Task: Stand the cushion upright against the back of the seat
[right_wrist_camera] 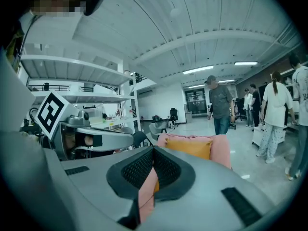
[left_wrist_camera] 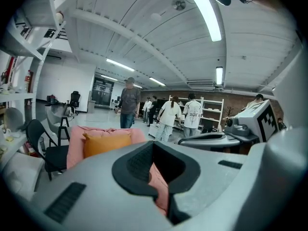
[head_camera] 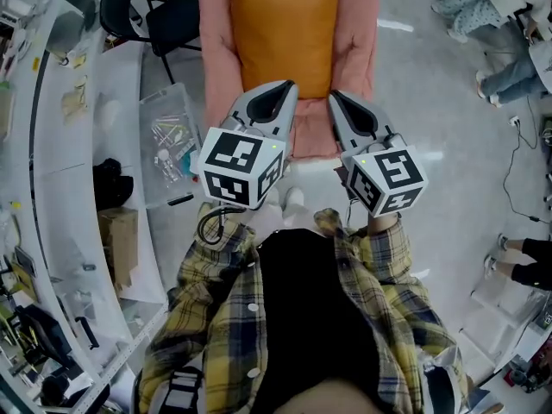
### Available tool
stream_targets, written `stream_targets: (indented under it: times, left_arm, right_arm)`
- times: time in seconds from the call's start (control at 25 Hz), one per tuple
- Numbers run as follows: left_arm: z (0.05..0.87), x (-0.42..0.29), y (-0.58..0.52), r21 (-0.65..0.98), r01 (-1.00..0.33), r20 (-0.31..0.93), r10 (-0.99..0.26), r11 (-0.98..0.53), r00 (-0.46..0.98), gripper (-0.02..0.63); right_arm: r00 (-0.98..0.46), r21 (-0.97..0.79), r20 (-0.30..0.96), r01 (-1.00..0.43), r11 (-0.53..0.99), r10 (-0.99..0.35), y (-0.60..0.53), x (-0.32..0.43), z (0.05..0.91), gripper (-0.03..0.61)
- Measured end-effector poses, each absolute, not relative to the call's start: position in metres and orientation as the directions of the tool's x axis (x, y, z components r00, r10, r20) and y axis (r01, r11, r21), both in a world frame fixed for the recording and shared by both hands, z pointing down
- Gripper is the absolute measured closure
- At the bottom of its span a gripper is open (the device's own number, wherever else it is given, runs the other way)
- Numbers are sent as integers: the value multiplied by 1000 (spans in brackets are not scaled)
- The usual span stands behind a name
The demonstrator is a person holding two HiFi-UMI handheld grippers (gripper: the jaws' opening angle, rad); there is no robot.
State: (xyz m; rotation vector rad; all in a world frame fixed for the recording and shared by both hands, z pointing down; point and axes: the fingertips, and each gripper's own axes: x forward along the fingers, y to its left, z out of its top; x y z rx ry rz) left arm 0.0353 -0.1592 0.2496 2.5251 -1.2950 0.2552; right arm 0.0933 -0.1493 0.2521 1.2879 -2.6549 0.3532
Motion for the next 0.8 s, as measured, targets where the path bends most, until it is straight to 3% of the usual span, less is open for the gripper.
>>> stream_targets:
  times: [0.8]
  left_arm:
    - [217, 20, -136, 79, -743, 183, -723, -665, 666, 611]
  right_arm:
    - [-612, -67, 236, -785, 616, -755, -126, 62, 235, 560]
